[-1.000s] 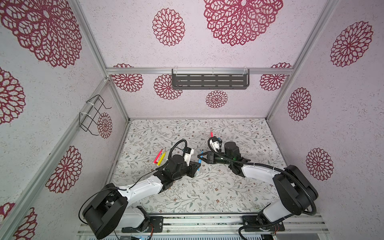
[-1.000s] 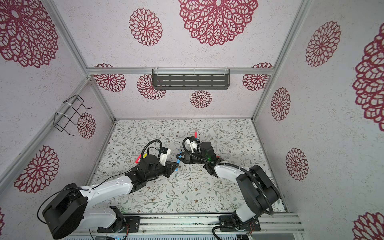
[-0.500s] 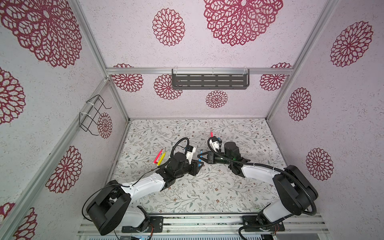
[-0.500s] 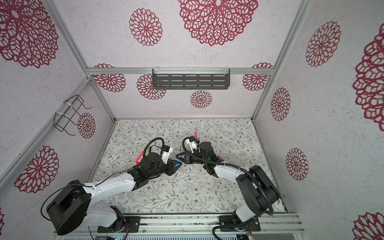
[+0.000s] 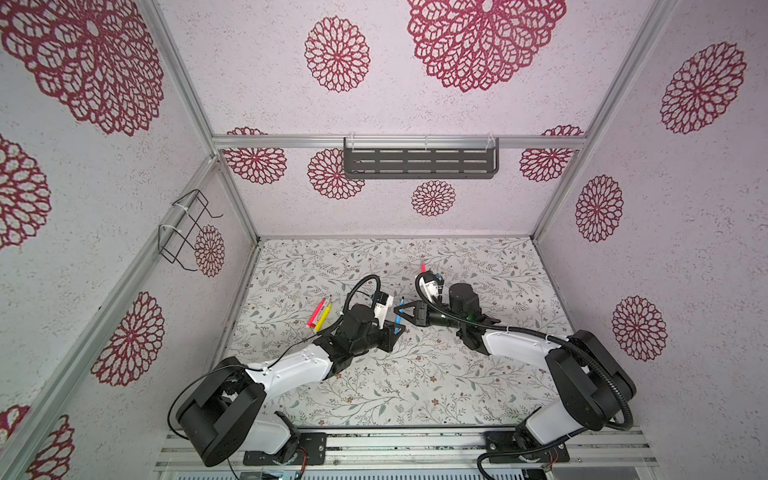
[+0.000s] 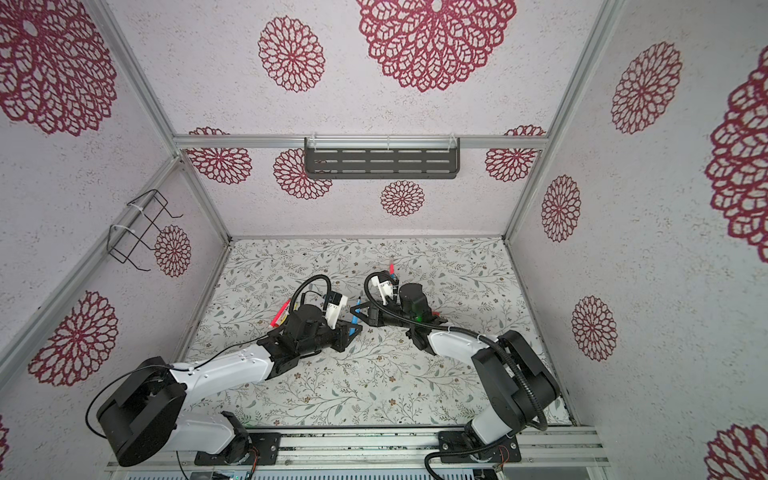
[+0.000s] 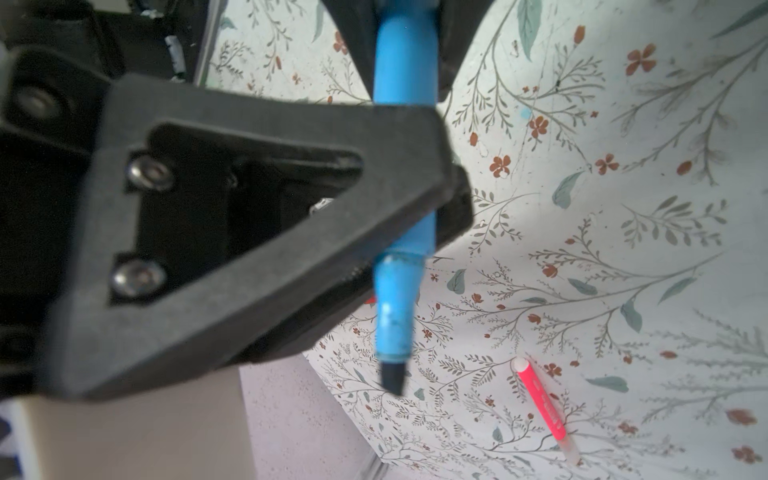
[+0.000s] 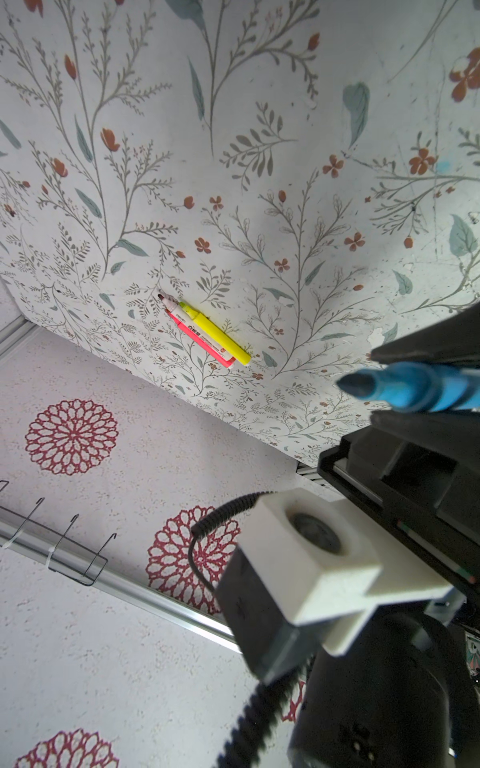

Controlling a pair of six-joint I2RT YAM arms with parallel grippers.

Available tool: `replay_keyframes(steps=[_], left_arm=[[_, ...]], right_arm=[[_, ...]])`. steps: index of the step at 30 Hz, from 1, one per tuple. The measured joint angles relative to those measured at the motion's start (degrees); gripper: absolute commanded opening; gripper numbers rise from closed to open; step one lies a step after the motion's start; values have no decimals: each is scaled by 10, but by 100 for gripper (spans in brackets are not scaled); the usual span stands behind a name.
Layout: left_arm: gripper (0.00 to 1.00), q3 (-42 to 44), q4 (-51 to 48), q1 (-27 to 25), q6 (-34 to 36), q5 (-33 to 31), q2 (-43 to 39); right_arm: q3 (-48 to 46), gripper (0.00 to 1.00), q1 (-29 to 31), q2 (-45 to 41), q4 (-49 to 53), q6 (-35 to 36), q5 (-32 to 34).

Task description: Insert the pens into the pen caps

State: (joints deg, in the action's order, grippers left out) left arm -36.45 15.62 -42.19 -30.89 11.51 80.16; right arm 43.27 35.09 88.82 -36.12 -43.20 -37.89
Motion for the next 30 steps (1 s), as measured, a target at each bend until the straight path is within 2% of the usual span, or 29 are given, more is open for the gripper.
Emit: replay_keyframes(steps=[3, 6, 8, 12, 18, 23, 30], left_arm=[[6, 0, -1, 0, 1, -7, -1], [3, 0, -9, -2, 5, -24, -6], [1, 0, -18, -2, 7, -45, -12], [0, 0, -37, -2, 9, -78, -29], [0, 14, -39, -2, 9, -100, -61], [0, 32, -39, -2, 12, -108, -87], [0, 57, -35, -2, 18, -108, -132]], right_arm=[[0, 18, 1, 0, 0, 0, 0], [-2, 45, 2, -3, 0, -3, 2], [-8, 54, 3, -17, 15, 3, 8], [-7, 57, 2, -63, 90, 32, 52], [43, 58, -34, -117, 275, 83, 171], [78, 62, -105, -120, 402, 115, 260], [84, 63, -172, -87, 493, 149, 318]])
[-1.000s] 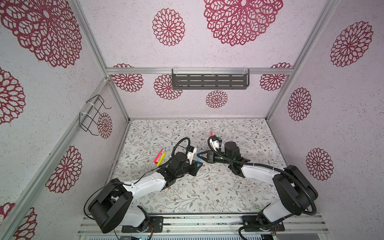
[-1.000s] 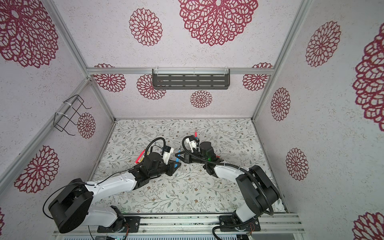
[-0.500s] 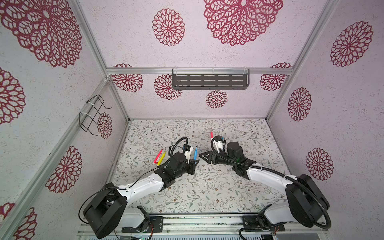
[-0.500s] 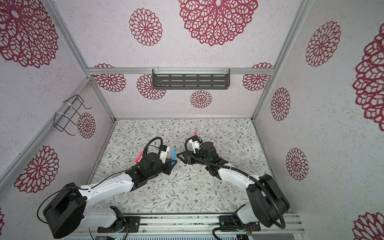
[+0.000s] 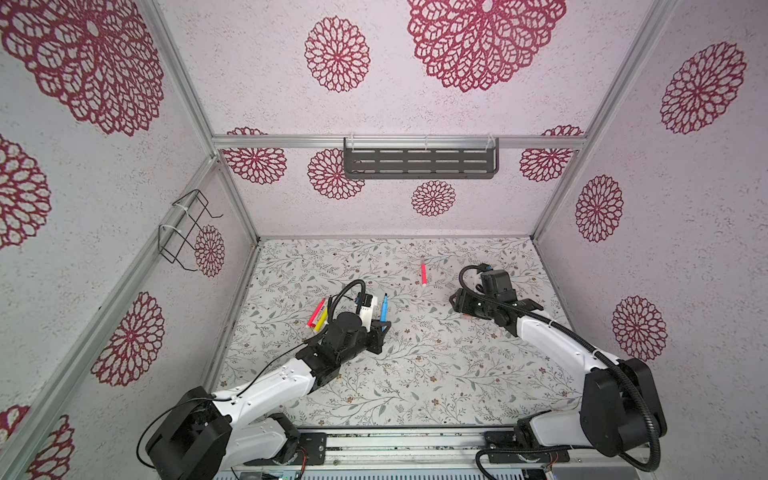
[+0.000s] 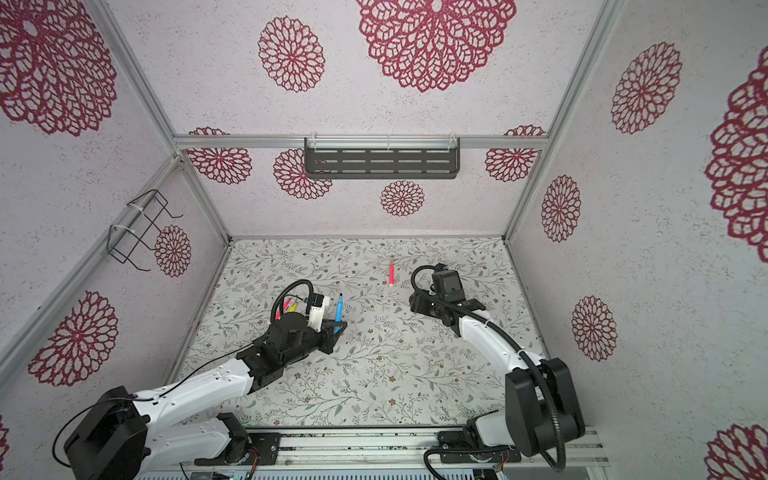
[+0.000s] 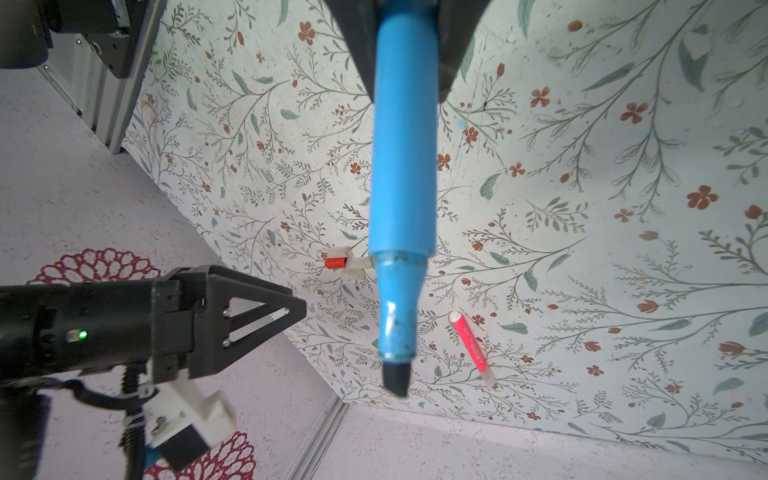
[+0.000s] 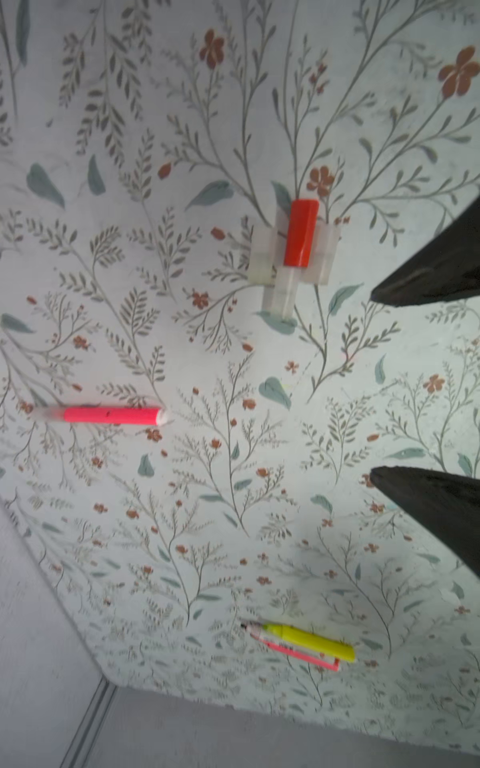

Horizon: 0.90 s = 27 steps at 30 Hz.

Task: Insert the pens into the pen caps
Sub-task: 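Move the right gripper over the clear caps while the left holds the blue marker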

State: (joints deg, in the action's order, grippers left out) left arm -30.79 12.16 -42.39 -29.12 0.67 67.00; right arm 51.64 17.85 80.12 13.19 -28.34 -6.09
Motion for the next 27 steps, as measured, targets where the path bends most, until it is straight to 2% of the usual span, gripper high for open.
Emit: replay_keyframes(steps=[11, 27], left_arm=[[0, 36, -1, 0, 0, -16, -60], [0, 36, -11, 0, 0, -32, -85]], right_arm=[[0, 63, -47, 79, 11, 38, 9], [0, 59, -52, 152, -30, 59, -9]])
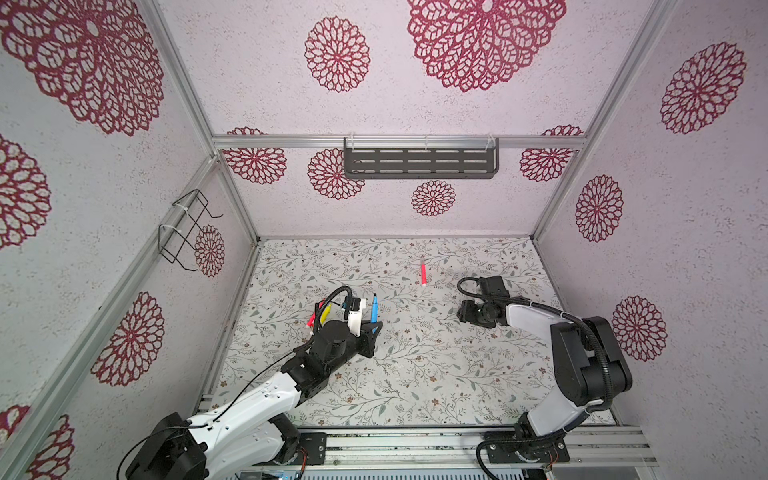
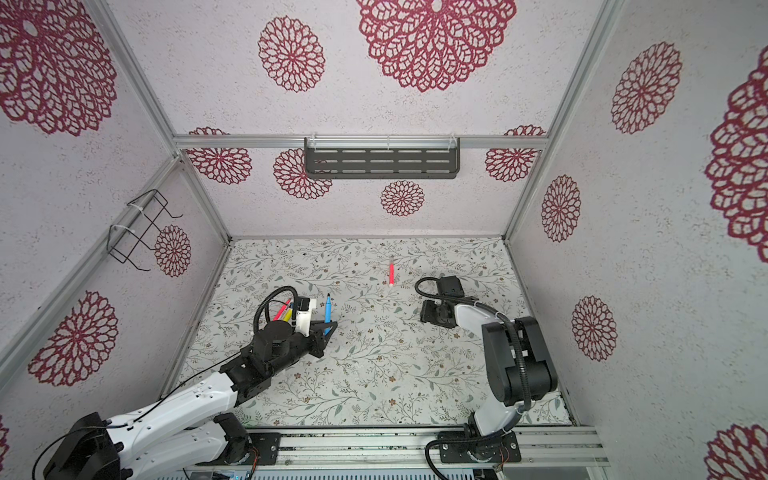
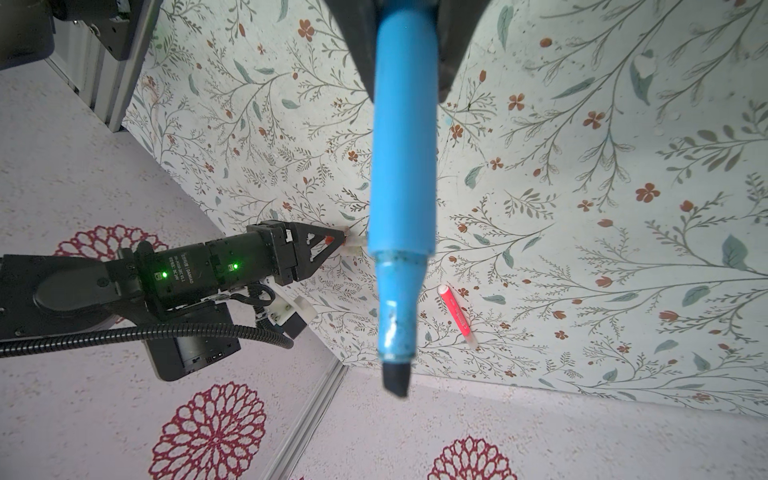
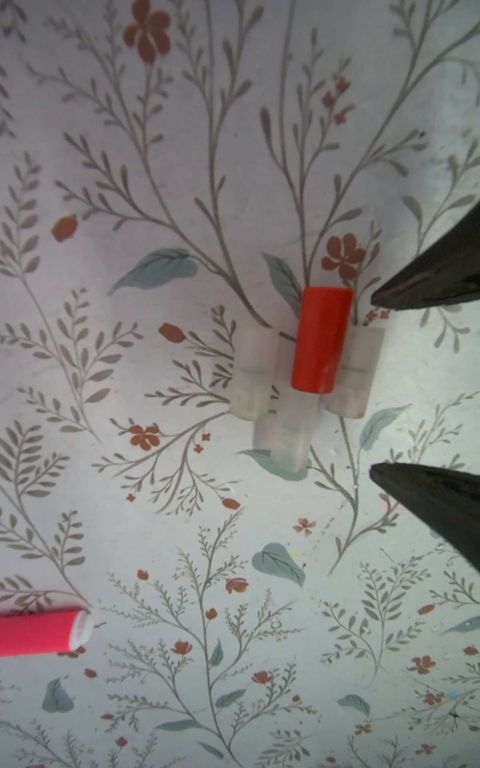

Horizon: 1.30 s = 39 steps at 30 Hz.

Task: Insert the pens into the pen caps
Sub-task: 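Move the right gripper over the clear caps while the left holds the blue marker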

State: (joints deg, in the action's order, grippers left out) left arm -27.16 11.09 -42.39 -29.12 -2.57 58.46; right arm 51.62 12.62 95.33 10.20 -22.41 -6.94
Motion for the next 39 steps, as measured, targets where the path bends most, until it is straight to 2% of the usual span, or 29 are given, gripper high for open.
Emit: replay_keyframes(steps=[10, 18, 23, 27, 30, 39], left_arm=[[0, 0, -10, 0, 0, -9, -8], [0, 0, -18, 0, 0, -11, -9], [0, 0, -20, 0, 1, -14, -12], [0, 0, -21, 0, 2, -15, -16], [0, 0, -23, 0, 2, -17, -22], [0, 19, -39, 0, 2, -31, -62]], right_arm=[[0, 56, 12, 18, -19, 4, -22], [-21, 55, 76, -2, -33, -18, -47], [-24, 57, 120, -63, -21, -28, -21], [3, 58, 118, -93, -7, -26, 16], [38, 57, 110, -77, 5, -21, 30], [117, 56, 97, 47, 32, 6, 34]])
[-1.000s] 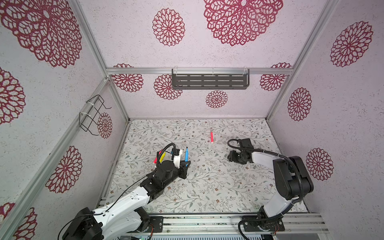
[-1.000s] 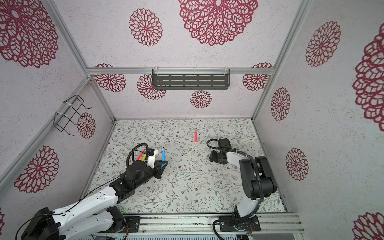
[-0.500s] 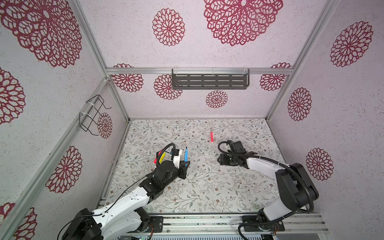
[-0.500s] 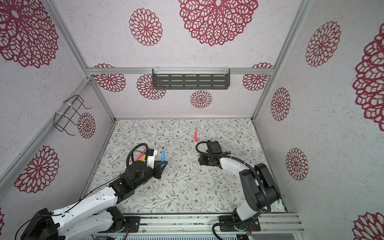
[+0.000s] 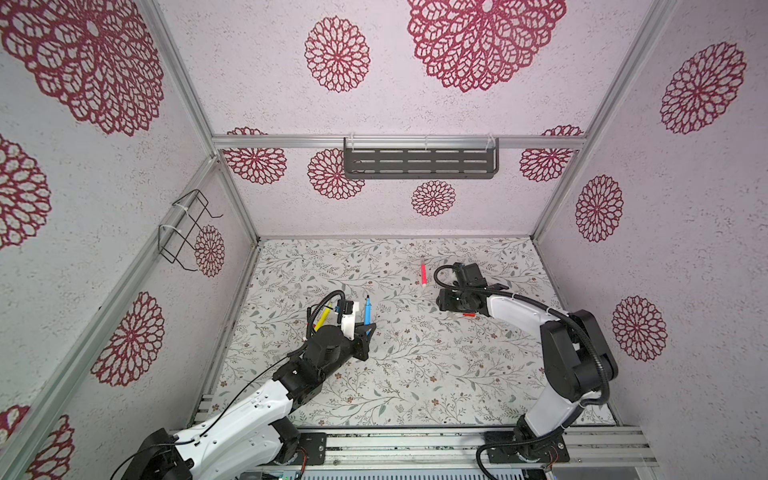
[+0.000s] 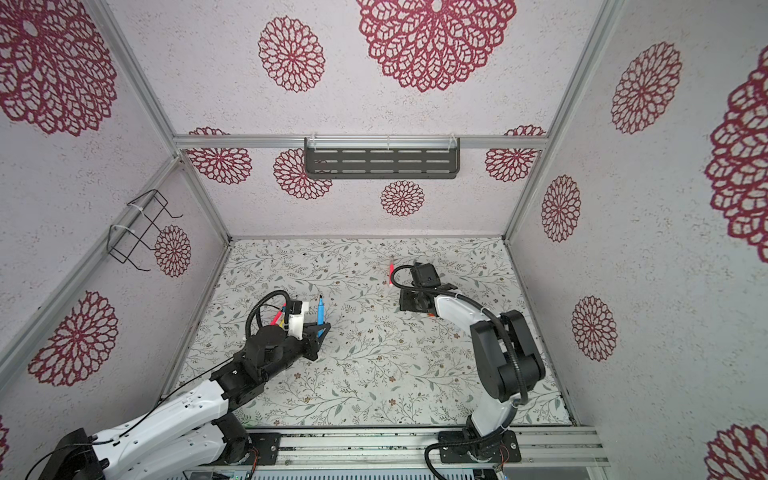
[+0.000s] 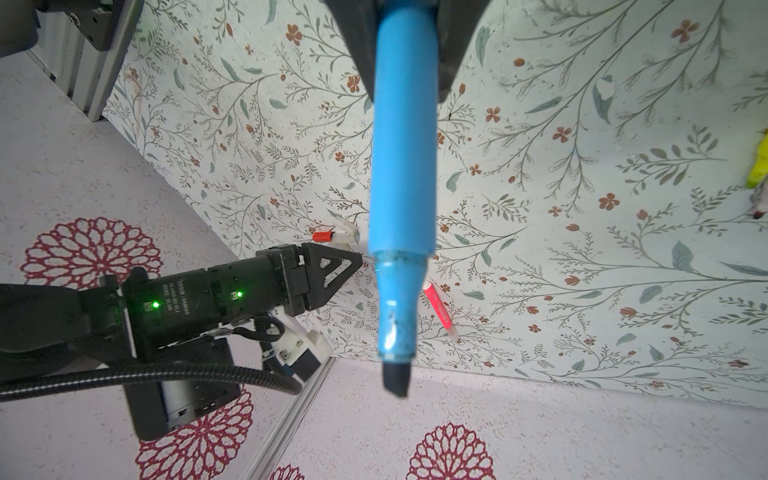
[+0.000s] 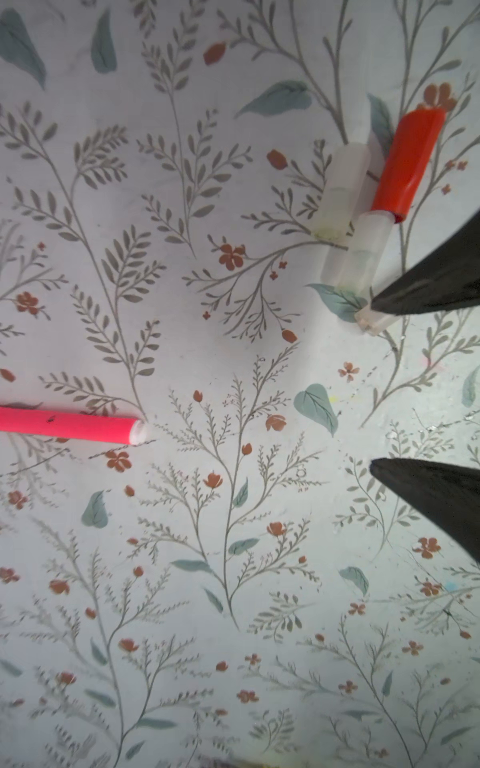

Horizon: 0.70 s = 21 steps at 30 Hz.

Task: Insert the pens into the pen caps
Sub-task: 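Move the right gripper over the clear caps while the left holds the blue marker, then lower the open right gripper onto a loose clear cap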

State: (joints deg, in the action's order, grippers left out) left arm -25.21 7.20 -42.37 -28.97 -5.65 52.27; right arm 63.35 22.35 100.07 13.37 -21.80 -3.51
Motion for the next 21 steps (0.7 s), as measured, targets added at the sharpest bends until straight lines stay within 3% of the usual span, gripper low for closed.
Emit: replay_keyframes(steps=[5, 21], left_arm=[[0, 0, -7, 0, 0, -8, -10], [0, 0, -9, 2, 0, -11, 3]], right_arm=[[13, 56, -3, 37, 7, 8, -3], [3, 54, -3, 47, -5, 12, -24]])
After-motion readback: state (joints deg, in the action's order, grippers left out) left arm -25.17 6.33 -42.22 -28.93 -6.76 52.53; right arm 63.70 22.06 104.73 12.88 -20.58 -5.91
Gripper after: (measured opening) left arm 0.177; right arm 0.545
